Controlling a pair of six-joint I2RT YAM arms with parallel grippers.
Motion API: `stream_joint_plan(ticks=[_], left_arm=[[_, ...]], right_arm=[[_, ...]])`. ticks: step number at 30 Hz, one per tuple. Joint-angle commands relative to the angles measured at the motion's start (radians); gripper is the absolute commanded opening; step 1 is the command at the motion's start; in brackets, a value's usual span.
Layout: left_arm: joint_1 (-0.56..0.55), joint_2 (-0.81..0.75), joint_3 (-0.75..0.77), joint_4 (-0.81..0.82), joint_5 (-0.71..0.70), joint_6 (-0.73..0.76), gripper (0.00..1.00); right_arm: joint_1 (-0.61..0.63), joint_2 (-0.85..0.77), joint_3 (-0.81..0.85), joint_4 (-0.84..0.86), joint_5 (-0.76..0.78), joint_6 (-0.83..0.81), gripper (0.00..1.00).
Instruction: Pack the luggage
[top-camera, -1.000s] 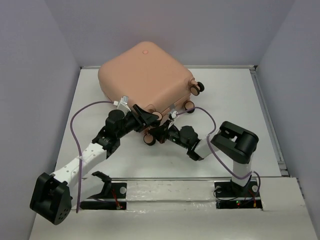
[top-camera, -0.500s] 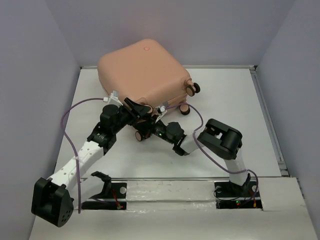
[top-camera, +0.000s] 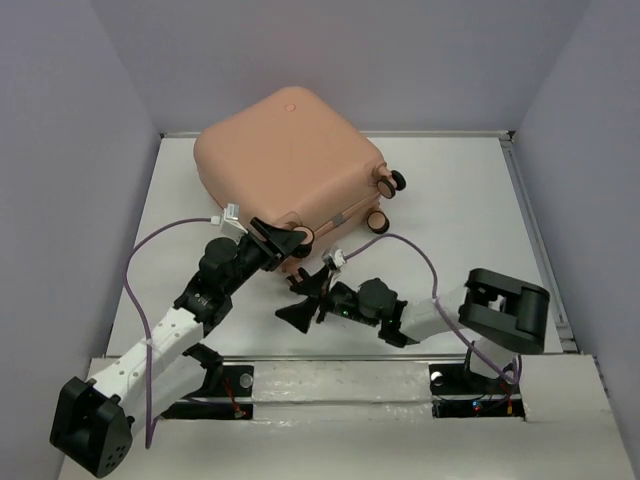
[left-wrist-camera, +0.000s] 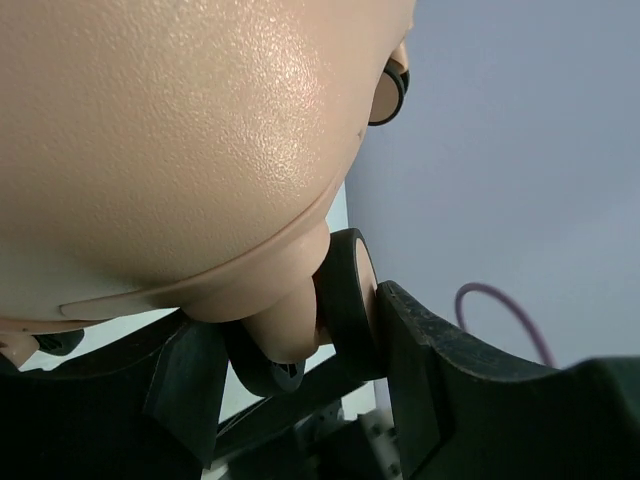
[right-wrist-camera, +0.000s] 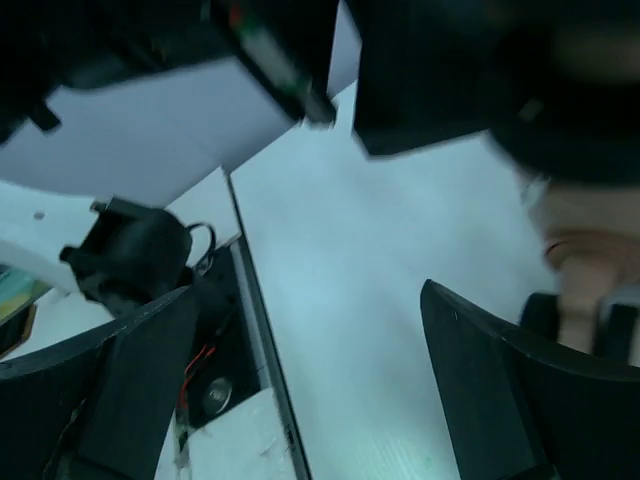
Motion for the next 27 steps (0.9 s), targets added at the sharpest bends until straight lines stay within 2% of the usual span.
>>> stream_joint_plan(ticks=[1, 2, 5, 7, 11, 20, 22, 25, 27], left_arm=[[-0.016, -0.081, 0.004, 0.254, 0.081, 0.063, 0.39], [-0.016, -0.083, -0.002, 0.251, 0.081, 0.064, 0.49], [-0.016, -0.092, -0.033, 0.245, 0.072, 0.063, 0.59], [-0.014, -0.097, -0.05, 0.245, 0.072, 0.063, 0.6], [-0.014, -0.092, -0.054, 0.245, 0.076, 0.072, 0.64], [-0.013, -0.089, -0.054, 0.225, 0.087, 0.106, 0.76], [-0.011, -0.091, -0.05, 0.21, 0.092, 0.114, 0.79], [-0.01, -0.101, -0.04, 0.178, 0.096, 0.143, 0.83], [-0.01, -0.121, -0.033, 0.139, 0.076, 0.175, 0.85]], right_arm=[[-0.048, -0.195, 0.006, -0.274, 0.13, -0.164, 0.99], [-0.064, -0.226, 0.016, -0.378, 0.147, -0.181, 1.0], [-0.135, -0.327, 0.072, -0.504, 0.147, -0.211, 1.0], [-0.189, -0.354, 0.122, -0.586, 0.109, -0.209, 1.0], [-0.212, -0.345, 0.215, -0.618, 0.058, -0.243, 1.0], [-0.221, -0.17, 0.391, -0.603, -0.062, -0.245, 0.99], [-0.221, -0.139, 0.42, -0.58, -0.059, -0.237, 0.95], [-0.221, -0.105, 0.403, -0.46, -0.036, -0.209, 0.86], [-0.221, -0.084, 0.408, -0.416, -0.001, -0.199, 0.6]])
